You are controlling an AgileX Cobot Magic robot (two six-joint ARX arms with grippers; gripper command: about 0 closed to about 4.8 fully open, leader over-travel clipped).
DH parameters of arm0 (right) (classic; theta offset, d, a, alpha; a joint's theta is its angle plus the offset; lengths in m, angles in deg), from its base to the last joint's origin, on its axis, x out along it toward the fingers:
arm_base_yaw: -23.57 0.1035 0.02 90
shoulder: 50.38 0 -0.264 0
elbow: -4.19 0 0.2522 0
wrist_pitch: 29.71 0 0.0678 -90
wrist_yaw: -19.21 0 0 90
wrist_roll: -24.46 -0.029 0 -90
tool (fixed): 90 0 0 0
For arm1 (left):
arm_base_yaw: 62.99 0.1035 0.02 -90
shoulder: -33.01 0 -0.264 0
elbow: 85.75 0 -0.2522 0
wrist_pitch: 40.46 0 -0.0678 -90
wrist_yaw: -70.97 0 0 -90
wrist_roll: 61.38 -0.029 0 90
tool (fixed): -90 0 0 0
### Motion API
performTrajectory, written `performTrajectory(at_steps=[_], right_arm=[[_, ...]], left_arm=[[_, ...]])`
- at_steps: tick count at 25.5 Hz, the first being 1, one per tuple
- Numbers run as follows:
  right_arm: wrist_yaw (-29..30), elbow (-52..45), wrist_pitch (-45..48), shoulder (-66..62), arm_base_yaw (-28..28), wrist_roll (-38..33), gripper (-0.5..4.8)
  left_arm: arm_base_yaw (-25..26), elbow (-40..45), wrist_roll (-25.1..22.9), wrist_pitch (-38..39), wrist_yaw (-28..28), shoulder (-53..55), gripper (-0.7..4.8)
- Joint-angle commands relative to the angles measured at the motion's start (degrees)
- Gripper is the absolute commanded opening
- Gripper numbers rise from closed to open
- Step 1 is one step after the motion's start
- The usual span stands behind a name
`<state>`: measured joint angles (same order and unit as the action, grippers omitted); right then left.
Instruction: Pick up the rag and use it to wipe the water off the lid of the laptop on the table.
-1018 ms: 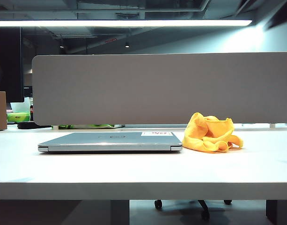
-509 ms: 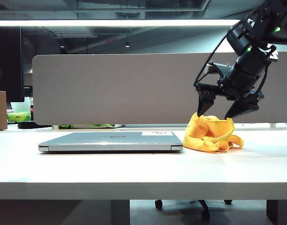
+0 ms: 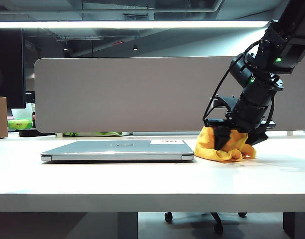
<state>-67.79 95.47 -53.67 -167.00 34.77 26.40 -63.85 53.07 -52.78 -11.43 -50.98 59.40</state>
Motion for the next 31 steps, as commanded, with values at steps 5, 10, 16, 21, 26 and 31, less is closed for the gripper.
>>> performTrajectory(at_steps=[5, 10, 16, 21, 26, 31], right_arm=[[3.5, 7.8, -6.9, 5.6, 1.1, 0.0, -0.08], [3.3, 21.7, -10.3, 6.4, 7.3, -0.3, -0.08], [-0.6, 22.7, -1.7, 2.7, 14.3, -0.4, -0.08], [-0.2, 22.7, -1.9, -5.8, 17.8, -0.8, -0.08], [-0.1, 22.8, 2.5, -11.2, 22.2, -3.5, -0.08], [-3.5, 26.1, 7.5, -12.7, 23.8, -3.9, -0.08]], left_arm=[[0.0, -0.3, -0.2, -0.8, -0.2, 0.0, 0.21], [0.0, -0.3, -0.2, -0.8, -0.2, 0.0, 0.21], [0.0, -0.3, -0.2, -0.7, -0.2, 0.0, 0.21], [0.0, -0.3, -0.2, -0.8, -0.2, 0.0, 0.21], [0.0, -0.3, -0.2, -0.8, -0.2, 0.0, 0.21], [0.0, -0.3, -0.2, -0.8, -0.2, 0.0, 0.21]])
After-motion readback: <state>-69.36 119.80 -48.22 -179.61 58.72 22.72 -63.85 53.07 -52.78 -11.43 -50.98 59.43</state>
